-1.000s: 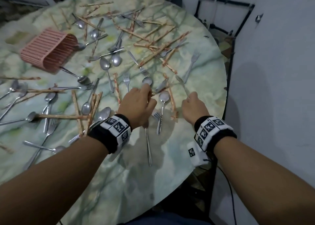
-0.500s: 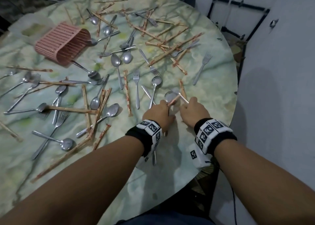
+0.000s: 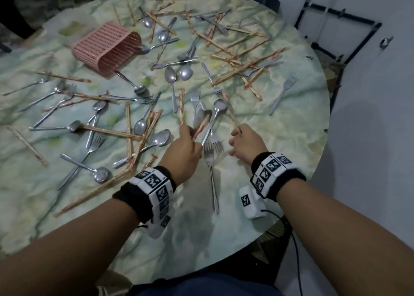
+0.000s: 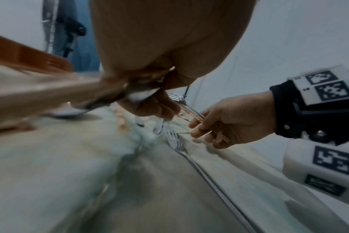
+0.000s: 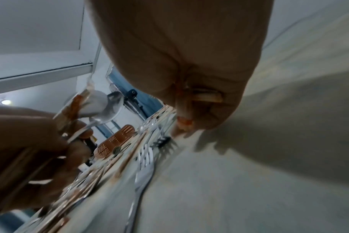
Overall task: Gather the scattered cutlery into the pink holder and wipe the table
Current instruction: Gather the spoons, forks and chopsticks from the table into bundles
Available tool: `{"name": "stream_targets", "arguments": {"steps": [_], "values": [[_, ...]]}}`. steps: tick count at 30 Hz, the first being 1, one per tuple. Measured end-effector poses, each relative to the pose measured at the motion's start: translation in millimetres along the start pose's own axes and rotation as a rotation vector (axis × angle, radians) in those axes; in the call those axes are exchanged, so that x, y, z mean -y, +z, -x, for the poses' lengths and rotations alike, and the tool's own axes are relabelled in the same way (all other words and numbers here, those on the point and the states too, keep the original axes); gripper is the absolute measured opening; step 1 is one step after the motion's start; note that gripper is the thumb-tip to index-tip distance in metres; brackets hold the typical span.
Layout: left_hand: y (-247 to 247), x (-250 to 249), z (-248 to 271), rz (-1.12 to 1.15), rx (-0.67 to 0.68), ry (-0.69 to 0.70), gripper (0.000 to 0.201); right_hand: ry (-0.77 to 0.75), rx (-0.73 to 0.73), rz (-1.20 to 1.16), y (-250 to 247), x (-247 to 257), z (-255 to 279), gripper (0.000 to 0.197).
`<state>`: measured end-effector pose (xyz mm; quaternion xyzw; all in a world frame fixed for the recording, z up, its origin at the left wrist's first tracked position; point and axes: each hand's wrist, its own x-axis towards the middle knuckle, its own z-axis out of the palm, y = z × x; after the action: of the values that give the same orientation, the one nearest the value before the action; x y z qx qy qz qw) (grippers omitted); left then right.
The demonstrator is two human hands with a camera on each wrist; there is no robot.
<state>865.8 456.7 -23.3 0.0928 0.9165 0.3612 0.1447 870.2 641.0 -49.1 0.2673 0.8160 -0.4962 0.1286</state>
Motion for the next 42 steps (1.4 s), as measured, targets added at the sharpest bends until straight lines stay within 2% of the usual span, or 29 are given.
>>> {"name": "stream_targets", "arguments": {"steps": [4, 7, 11, 15, 19, 23, 25, 28, 33, 34, 37, 39, 42], "values": [[4, 16, 21, 0.023, -0.038, -0.158, 0.017, -0.076, 0.049, 0.235, 16, 8, 3, 0.015], [20, 20, 33, -0.008, 0.030, -0.253, 0.034, -0.095, 0.040, 0.400, 26, 11, 4, 0.034], [44, 24, 30, -0.160, 0.122, -0.294, 0.051, -0.117, 0.068, 0.507, 27, 11, 2, 0.032], [51, 19, 23, -0.227, 0.136, -0.211, 0.036, -0.144, 0.056, 0.411, 15, 7, 0, 0.038], [40, 23, 18, -0.268, 0.171, -0.198, 0.026, -0.131, 0.034, 0.177, 4, -3, 1, 0.020], [17, 29, 13, -0.337, 0.294, -0.155, 0.034, -0.101, -0.017, 0.118, -7, 4, 5, 0.013], [7, 33, 16, -0.328, 0.317, -0.132, 0.031, -0.112, -0.058, 0.116, -7, 5, 2, 0.014], [-11, 40, 25, -0.283, 0.254, -0.127, 0.027, -0.146, -0.083, 0.116, 3, 12, -1, 0.015], [-38, 56, 38, -0.152, 0.174, -0.028, 0.016, -0.186, -0.096, 0.231, 33, 35, -12, 0.054], [-41, 59, 38, -0.130, 0.150, -0.021, 0.019, -0.183, -0.096, 0.259, 41, 38, -14, 0.059], [-52, 67, 34, -0.042, 0.083, -0.020, 0.032, -0.163, -0.137, 0.326, 59, 44, -19, 0.056], [-57, 68, 29, 0.006, 0.047, -0.004, 0.027, -0.147, -0.153, 0.349, 64, 45, -19, 0.048], [-56, 58, 10, 0.053, -0.053, -0.002, 0.019, -0.104, -0.127, 0.273, 67, 43, -17, 0.048]]}}
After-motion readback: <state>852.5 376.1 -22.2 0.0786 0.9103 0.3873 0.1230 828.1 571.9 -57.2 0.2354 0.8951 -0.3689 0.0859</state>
